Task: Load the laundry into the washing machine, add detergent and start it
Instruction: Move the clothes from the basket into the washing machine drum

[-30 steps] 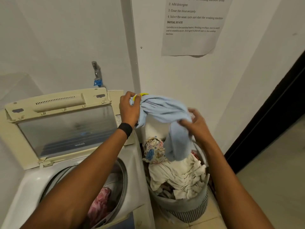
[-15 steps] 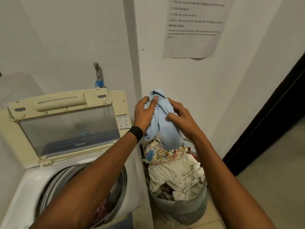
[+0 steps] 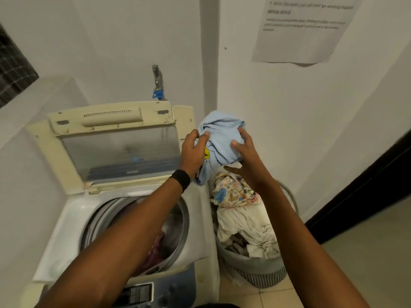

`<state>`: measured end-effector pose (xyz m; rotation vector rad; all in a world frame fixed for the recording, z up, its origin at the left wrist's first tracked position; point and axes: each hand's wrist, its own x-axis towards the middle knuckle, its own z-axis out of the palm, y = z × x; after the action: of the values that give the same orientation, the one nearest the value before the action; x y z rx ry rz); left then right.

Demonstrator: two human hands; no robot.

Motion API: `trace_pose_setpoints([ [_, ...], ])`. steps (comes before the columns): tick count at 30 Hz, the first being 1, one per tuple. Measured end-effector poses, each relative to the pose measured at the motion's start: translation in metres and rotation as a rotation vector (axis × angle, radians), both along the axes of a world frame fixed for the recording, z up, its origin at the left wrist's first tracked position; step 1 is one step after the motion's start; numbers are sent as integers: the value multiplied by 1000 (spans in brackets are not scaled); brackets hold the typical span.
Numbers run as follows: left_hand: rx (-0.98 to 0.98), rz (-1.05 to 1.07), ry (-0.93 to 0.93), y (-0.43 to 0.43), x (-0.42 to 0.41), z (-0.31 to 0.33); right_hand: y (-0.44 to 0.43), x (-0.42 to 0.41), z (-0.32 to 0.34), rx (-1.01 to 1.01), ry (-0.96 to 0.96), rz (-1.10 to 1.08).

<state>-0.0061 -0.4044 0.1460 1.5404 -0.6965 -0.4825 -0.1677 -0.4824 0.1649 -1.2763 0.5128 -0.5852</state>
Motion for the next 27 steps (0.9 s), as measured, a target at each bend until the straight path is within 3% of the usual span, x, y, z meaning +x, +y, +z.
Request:
trace_pose_setpoints([
  [5,77,71,40,69,34,-8,55,66,-10,-490,18,132],
  [12,117,204,221,167,83,-62,122,141,-70,-567,192,257],
  [19,178,256,390,207,115,-105,154,177,-100,-814,230,244],
  [21,359,117,354,213,129,-130,155,183,-114,-932,384,329],
  [24,771,-236,145,222,146,-163,146,189,-137,-1081,987,654],
  [25,838,-321,66,224,149,-165,146,190,-141,-1075,1076,688],
  [27,858,-387,-26,225,152,-159,148,194,-140,-1089,1053,668],
])
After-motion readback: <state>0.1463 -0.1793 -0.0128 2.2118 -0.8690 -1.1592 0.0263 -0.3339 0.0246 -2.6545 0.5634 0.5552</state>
